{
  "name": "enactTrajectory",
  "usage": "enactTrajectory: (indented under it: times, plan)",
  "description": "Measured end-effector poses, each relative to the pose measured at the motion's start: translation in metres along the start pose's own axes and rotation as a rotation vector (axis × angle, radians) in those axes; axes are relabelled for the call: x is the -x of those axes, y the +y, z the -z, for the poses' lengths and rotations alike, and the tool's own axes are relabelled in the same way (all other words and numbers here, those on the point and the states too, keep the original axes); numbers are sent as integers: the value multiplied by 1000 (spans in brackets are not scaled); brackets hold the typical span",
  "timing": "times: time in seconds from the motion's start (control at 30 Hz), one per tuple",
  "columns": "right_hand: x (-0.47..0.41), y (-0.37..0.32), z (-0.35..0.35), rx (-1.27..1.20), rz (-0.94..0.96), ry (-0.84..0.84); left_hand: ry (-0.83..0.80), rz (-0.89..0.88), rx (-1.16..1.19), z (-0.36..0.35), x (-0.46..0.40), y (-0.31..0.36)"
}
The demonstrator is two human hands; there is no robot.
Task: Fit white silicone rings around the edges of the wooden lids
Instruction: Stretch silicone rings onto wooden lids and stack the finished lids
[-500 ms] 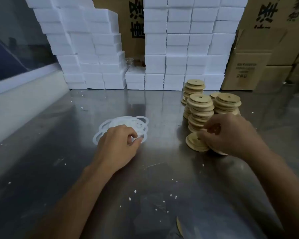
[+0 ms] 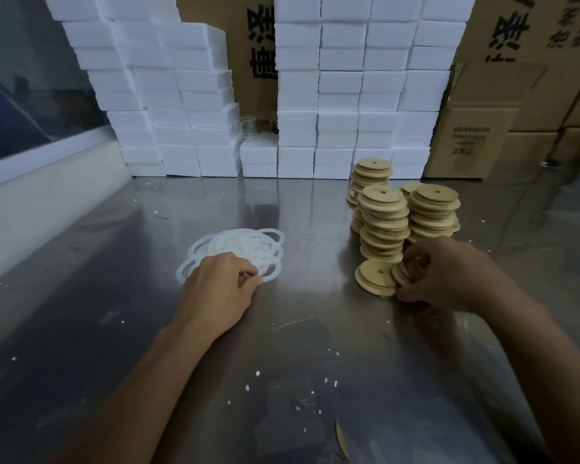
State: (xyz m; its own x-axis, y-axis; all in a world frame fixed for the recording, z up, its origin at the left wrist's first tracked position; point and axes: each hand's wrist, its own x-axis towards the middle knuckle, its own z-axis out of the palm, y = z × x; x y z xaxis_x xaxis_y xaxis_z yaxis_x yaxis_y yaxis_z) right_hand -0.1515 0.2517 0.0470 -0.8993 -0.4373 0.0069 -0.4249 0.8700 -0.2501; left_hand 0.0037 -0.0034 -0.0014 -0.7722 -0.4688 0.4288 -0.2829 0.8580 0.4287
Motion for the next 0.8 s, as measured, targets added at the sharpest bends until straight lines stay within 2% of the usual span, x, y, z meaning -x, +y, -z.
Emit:
enactTrajectory:
  times: [0.27,0.4,0.53,0.67,0.8]
  plan:
    - [1,-7,-4,-121,8,74,-27,5,-36,-1,0,6]
    - [3,-11,-3,-313,99,130,128,-65,-16,2,0,11]
    - [6,-24,-9,-569,219,183,239,-52,211,0,0,15]
    - [12,-40,-23,-715,307,245,183,-45,523,-6,4,24]
    - [18,-51,-35,-822,411,209,122,-40,685,-7,5,32]
